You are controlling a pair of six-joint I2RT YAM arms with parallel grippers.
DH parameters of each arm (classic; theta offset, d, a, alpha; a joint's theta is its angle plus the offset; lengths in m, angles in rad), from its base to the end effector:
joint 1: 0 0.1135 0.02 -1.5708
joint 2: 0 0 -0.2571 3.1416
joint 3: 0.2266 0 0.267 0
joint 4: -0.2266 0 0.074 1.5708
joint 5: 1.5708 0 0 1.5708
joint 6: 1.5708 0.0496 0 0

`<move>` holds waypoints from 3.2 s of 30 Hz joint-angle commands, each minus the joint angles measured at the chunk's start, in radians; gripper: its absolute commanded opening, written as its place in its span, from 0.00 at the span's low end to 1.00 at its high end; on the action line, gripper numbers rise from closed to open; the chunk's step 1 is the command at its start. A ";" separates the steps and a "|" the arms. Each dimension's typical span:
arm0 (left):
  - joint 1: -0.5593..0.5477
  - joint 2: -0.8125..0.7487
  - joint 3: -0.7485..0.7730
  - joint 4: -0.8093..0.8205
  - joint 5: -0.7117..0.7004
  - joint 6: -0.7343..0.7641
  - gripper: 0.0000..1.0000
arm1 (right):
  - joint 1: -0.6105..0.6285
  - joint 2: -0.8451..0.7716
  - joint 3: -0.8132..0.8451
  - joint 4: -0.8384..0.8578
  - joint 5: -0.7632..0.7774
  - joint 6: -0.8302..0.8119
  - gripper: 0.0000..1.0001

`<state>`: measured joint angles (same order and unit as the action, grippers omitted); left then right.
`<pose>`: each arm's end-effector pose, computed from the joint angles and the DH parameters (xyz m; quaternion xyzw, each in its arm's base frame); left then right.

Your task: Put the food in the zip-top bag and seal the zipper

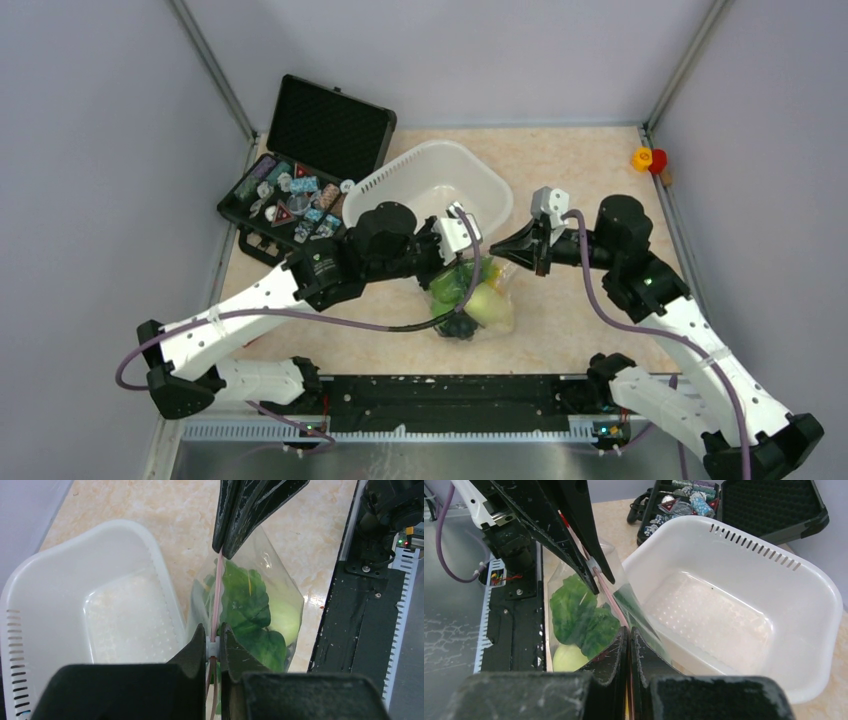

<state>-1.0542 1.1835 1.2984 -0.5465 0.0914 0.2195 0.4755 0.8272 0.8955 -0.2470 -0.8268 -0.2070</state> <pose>0.1376 -0.2514 0.3894 0.5201 0.6617 -0.2535 0.4769 0.1676 0.1273 0.3612 -0.4779 0.5760 0.3841 0.5406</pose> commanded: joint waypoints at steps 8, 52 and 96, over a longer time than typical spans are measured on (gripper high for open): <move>0.019 -0.139 -0.059 -0.093 -0.152 -0.014 0.02 | -0.005 -0.032 -0.019 -0.001 0.139 0.002 0.00; 0.267 -0.285 -0.176 0.031 -0.401 -0.274 0.99 | -0.005 0.065 -0.042 0.189 0.803 0.279 0.00; 0.579 -0.282 -0.288 0.052 -0.681 -0.698 0.99 | -0.426 -0.024 -0.271 0.184 0.959 0.785 0.92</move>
<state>-0.4786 0.9298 1.0336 -0.5388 -0.5117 -0.4446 0.0559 0.8417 0.6277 -0.0956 0.1123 0.5613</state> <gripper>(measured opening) 0.986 0.917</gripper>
